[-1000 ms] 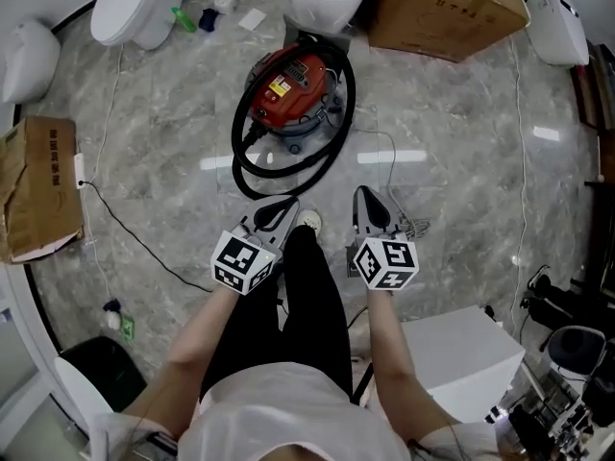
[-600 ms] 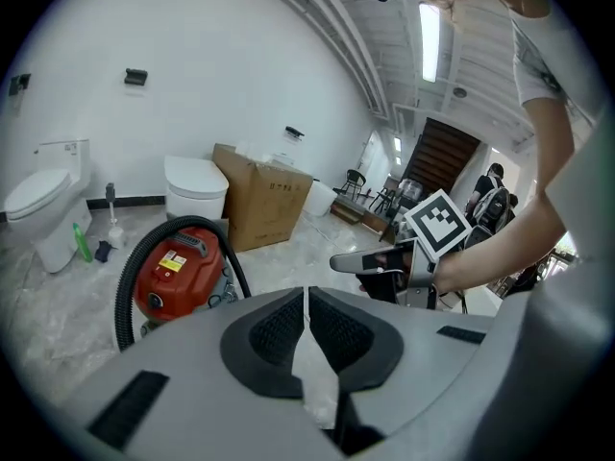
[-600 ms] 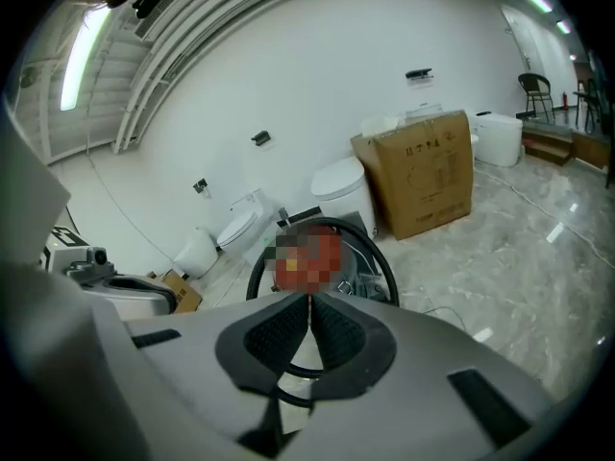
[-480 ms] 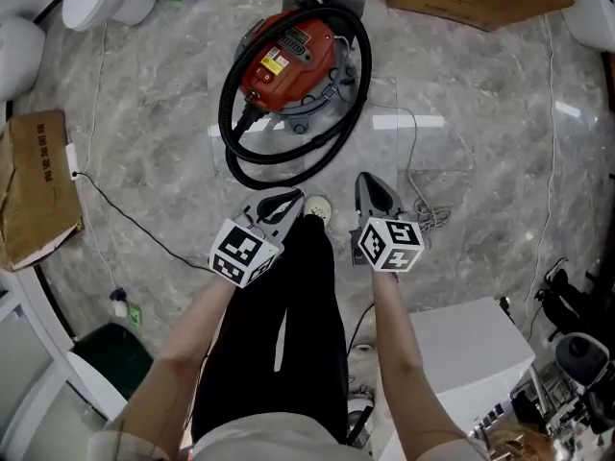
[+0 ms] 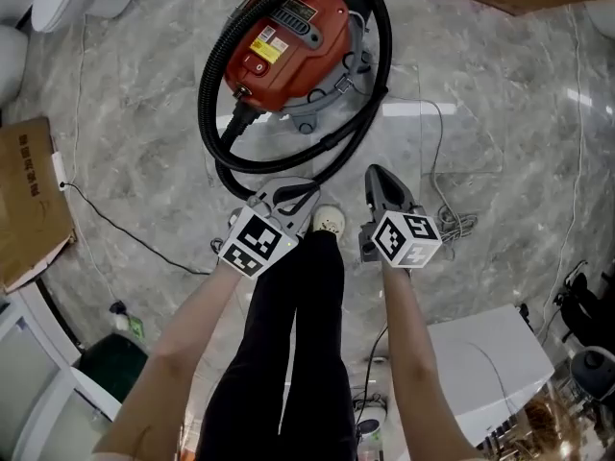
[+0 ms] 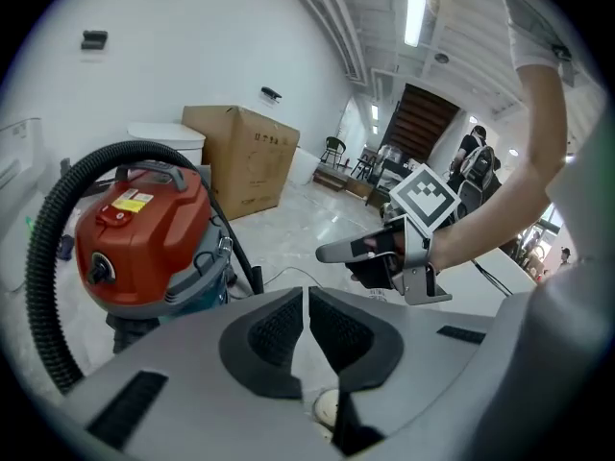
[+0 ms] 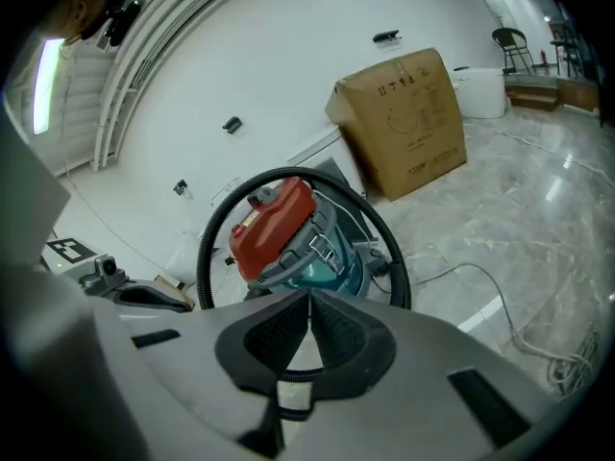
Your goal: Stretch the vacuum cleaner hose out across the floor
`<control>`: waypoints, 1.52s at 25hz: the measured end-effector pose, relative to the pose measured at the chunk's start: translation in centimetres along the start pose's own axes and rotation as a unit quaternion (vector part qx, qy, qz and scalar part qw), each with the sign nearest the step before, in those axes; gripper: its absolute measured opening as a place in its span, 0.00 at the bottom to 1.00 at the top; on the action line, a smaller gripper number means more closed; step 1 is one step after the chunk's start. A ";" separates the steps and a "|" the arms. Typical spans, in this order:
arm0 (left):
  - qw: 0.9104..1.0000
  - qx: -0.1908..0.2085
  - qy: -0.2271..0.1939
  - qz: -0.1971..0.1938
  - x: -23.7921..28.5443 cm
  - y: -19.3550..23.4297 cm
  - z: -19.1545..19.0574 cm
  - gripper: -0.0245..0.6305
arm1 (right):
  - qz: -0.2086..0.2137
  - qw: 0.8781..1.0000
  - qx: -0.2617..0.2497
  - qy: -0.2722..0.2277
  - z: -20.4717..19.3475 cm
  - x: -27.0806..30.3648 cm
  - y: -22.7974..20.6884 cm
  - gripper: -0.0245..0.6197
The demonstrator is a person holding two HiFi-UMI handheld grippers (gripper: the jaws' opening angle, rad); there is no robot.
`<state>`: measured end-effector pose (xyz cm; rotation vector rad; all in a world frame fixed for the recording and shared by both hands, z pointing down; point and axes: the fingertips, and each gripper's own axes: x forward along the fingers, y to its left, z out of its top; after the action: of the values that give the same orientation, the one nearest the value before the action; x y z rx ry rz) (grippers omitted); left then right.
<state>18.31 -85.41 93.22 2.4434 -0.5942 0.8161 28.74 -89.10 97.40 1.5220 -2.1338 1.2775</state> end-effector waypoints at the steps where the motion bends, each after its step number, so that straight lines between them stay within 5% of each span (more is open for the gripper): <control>1: 1.000 -0.002 0.001 0.001 0.7 0.5 -0.9 0.05 | -0.001 1.000 0.002 0.002 -0.8 0.8 -0.4 0.06; 19: 0.997 -0.022 0.072 0.035 12.3 8.0 -14.9 0.05 | -0.032 0.997 0.049 0.046 -11.5 11.7 -8.2 0.07; 25: 0.992 -0.007 0.113 0.052 14.9 10.3 -17.5 0.06 | -0.012 0.989 0.125 0.080 -14.9 15.1 -9.1 0.07; 27: 0.990 0.005 0.135 0.047 15.7 10.6 -18.5 0.11 | -0.013 0.986 0.148 0.079 -15.3 16.0 -9.4 0.07; 32: 0.979 0.035 0.199 0.041 17.4 11.3 -21.7 0.44 | -0.027 0.983 0.153 0.099 -17.1 18.5 -10.5 0.09; 35: 0.976 0.034 0.210 0.044 18.3 11.7 -23.3 0.51 | -0.034 0.977 0.177 0.117 -18.4 19.8 -11.3 0.27; 38: 0.971 0.029 0.236 0.034 19.2 11.8 -25.3 0.53 | -0.041 0.964 0.232 0.120 -19.6 20.8 -12.3 0.34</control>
<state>15.12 -84.85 126.95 2.1692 -0.4759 1.4037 24.52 -89.04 128.20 1.4968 -1.6780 1.9169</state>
